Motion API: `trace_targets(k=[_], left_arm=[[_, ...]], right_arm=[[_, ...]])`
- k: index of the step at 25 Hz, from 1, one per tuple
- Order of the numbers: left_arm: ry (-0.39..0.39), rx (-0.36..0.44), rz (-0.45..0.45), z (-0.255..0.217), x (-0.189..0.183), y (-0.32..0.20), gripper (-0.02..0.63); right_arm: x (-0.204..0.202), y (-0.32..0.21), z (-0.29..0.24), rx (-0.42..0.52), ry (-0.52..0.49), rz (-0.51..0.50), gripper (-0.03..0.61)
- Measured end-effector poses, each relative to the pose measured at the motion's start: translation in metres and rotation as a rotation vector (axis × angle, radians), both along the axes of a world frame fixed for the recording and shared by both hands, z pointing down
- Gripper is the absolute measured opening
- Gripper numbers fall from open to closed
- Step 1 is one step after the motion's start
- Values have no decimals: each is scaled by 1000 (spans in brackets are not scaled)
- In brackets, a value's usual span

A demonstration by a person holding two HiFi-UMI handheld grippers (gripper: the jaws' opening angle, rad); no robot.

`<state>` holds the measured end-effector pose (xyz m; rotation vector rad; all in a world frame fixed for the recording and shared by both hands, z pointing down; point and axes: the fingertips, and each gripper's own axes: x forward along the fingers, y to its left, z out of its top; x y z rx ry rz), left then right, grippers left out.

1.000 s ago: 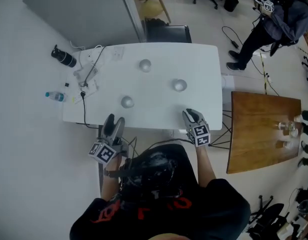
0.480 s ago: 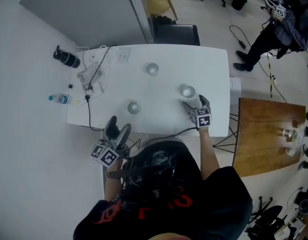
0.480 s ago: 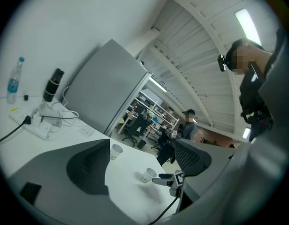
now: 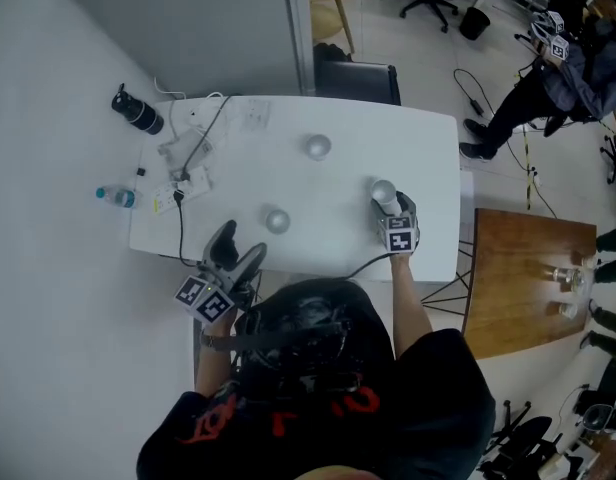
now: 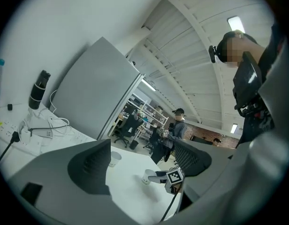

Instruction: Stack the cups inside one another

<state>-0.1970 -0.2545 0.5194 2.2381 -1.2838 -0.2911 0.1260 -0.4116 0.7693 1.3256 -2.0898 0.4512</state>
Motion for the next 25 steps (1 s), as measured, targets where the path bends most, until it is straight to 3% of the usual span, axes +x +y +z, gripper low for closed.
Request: trace_targets(k=[3, 8, 11, 16, 25], left_arm=[[9, 1, 10, 1, -2, -1, 426], [28, 17, 16, 2, -8, -6, 426], [44, 31, 1, 0, -11, -6, 426], [31, 53, -27, -4, -19, 0, 426], [-3, 68, -145, -5, -55, 12, 426]], right_arm=[[-18, -1, -41, 66, -92, -38, 316], [-69, -19, -157, 211, -377, -135, 316], [-92, -36, -218, 278, -459, -197, 316], [-133, -64, -274, 318, -471, -294, 316], [-189, -110, -279, 319, -410, -364, 318]])
